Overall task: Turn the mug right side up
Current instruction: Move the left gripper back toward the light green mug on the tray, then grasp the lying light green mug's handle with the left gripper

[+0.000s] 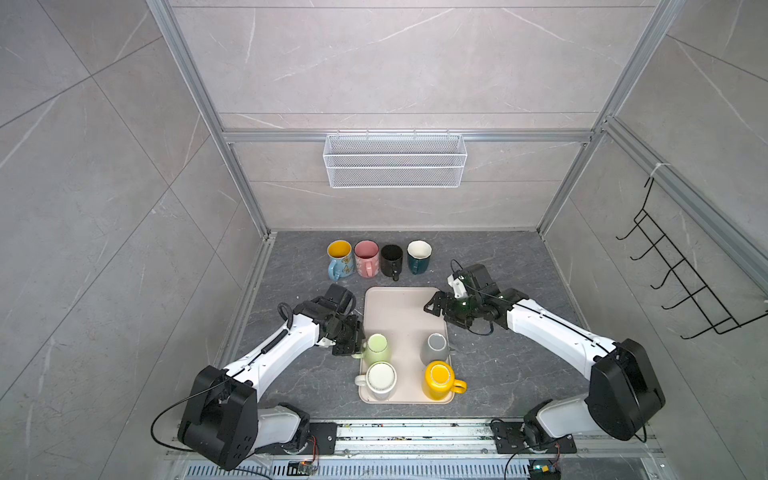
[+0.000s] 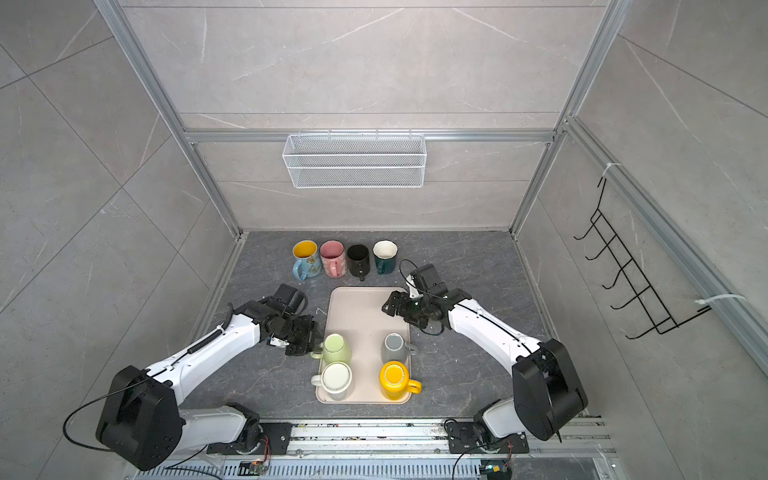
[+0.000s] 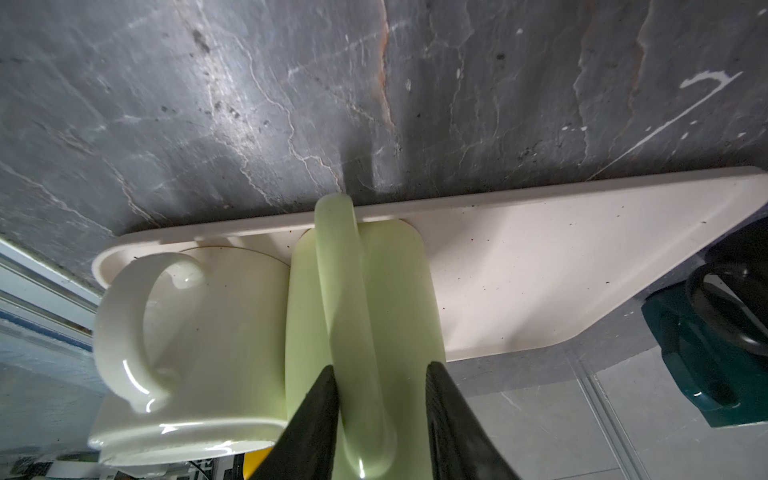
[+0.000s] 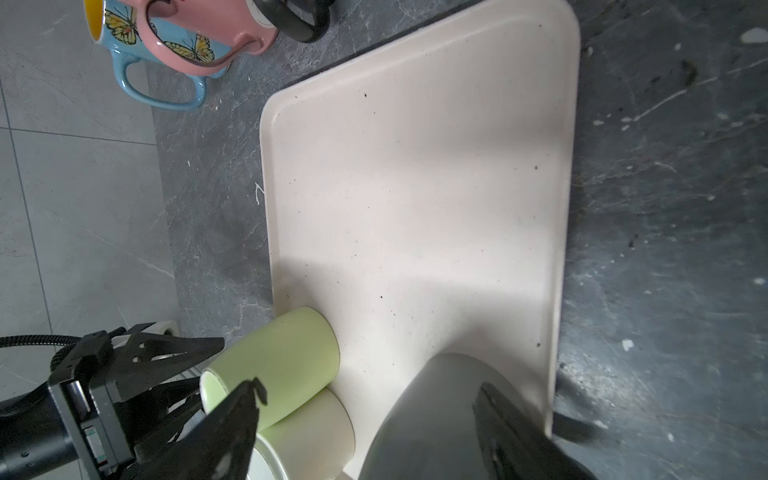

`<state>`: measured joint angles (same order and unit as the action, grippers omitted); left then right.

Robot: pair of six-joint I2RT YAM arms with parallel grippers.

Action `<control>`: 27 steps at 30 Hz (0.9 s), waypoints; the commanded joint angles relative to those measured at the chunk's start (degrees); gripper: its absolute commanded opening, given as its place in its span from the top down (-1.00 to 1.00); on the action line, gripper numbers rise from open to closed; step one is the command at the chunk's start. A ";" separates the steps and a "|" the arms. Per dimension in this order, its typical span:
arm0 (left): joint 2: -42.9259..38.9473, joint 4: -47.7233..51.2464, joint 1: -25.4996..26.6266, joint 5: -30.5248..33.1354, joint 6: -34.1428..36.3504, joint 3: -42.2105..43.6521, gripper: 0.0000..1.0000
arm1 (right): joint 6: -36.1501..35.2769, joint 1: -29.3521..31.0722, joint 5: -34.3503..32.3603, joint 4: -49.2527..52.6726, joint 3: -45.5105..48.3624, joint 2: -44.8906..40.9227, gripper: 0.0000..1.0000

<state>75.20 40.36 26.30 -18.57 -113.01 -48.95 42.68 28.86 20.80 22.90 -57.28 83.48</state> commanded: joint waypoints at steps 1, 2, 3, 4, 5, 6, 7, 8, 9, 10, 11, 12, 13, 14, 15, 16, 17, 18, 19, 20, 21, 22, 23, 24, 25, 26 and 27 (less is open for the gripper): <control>1.32 -0.44 -0.16 -2.71 1.71 -1.32 0.27 | -0.27 0.32 -0.67 1.29 -1.70 0.89 -0.66; 1.65 -0.64 -0.11 -2.94 1.87 -1.32 0.28 | -0.29 0.32 -0.67 1.36 -1.70 0.96 -0.66; 2.02 -1.00 -0.11 -3.25 1.93 -1.23 0.30 | -0.24 0.32 -0.67 1.36 -1.70 0.98 -0.65; 2.38 -1.27 -0.11 -3.56 2.10 -1.13 0.32 | -0.30 0.32 -0.75 1.41 -1.70 1.07 -0.66; 2.74 -1.46 -0.11 -3.88 2.26 -1.12 0.33 | -0.20 0.32 -0.76 1.39 -1.70 1.07 -0.66; 3.18 -1.76 -0.11 -4.28 2.38 -1.09 0.36 | -0.22 0.32 -0.76 1.45 -1.70 1.16 -0.65; 3.41 -2.09 -0.17 -4.58 2.50 -1.15 0.38 | -0.19 0.35 -0.76 1.47 -1.70 1.22 -0.66; 3.70 -2.37 -0.10 -4.77 2.67 -1.14 0.42 | -0.15 0.36 -0.76 1.45 -1.70 1.24 -0.66; 3.96 -2.47 -0.11 -4.95 2.75 -1.23 0.45 | -0.20 0.32 -0.81 1.45 -1.79 1.33 -0.66; 4.14 -2.66 -0.12 -5.00 2.86 -1.18 0.47 | -0.21 0.32 -0.77 1.45 -1.87 1.40 -0.66; 4.32 -2.78 -0.09 -5.13 2.81 -1.24 0.51 | -0.14 0.36 -0.77 1.45 -1.86 1.42 -0.66; 4.49 -2.96 -0.07 -5.31 2.94 -1.12 0.56 | -0.15 0.32 -0.83 1.47 -1.96 1.50 -0.66; 4.64 -3.15 -0.12 -5.44 2.97 -1.14 0.60 | -0.18 0.32 -0.84 1.48 -1.96 1.59 -0.66; 4.76 -3.40 -0.10 -5.51 3.00 -1.09 0.63 | -0.22 0.32 -0.83 1.46 -2.01 1.66 -0.66; 4.87 -3.93 -0.12 -5.66 3.03 -0.93 0.67 | -0.21 0.32 -0.81 1.53 -1.98 1.73 -0.66; 5.03 -4.44 -0.11 -5.68 3.02 -0.77 0.71 | -0.22 0.32 -0.85 1.45 -1.96 1.86 -0.66; 5.24 -5.10 -0.11 -5.70 2.97 -0.51 0.75 | -0.18 0.32 -0.82 1.54 -1.96 1.94 -0.66; 5.30 -5.85 -0.11 -5.72 2.84 -0.25 0.78 | -0.16 0.33 -0.85 1.49 -1.96 1.95 -0.66; 5.52 -6.66 -0.12 -5.68 2.65 -0.09 0.81 | -0.15 0.32 -0.85 1.54 -1.93 1.95 -0.66; 5.78 -7.80 -0.12 -5.69 2.49 0.13 0.84 | -0.18 0.33 -0.84 1.58 -1.94 1.95 -0.66; 6.06 -8.99 -0.22 -5.65 2.37 0.30 0.88 | -0.26 0.34 -0.92 1.67 -1.96 1.95 -0.66; 6.31 -10.46 -0.28 -5.56 2.34 0.34 0.91 | -0.29 0.38 -0.93 1.78 -1.96 1.95 -0.66; 6.60 -12.19 -0.31 -5.31 2.58 0.54 0.95 | -0.38 0.34 -1.02 1.94 -2.05 1.95 -0.66; 6.79 -13.86 -0.44 -5.17 2.88 0.57 0.98 | -0.37 0.32 -1.10 2.04 -2.09 1.86 -0.66; 7.06 -16.18 -0.68 -5.04 3.52 0.69 1.00 | -0.41 0.39 -1.19 2.26 -2.18 1.86 -0.66; 7.23 -19.21 -0.88 -4.97 5.01 0.97 1.00 | -0.54 0.34 -1.28 2.39 -2.23 1.77 -0.66; 7.32 -21.89 -1.16 -5.04 6.54 1.04 1.00 | -0.61 0.35 -1.37 2.50 -2.29 1.71 -0.66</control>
<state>81.87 28.21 25.96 -23.07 -109.84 -48.27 42.65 28.86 20.56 23.55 -57.76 85.03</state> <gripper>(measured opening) 0.165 0.829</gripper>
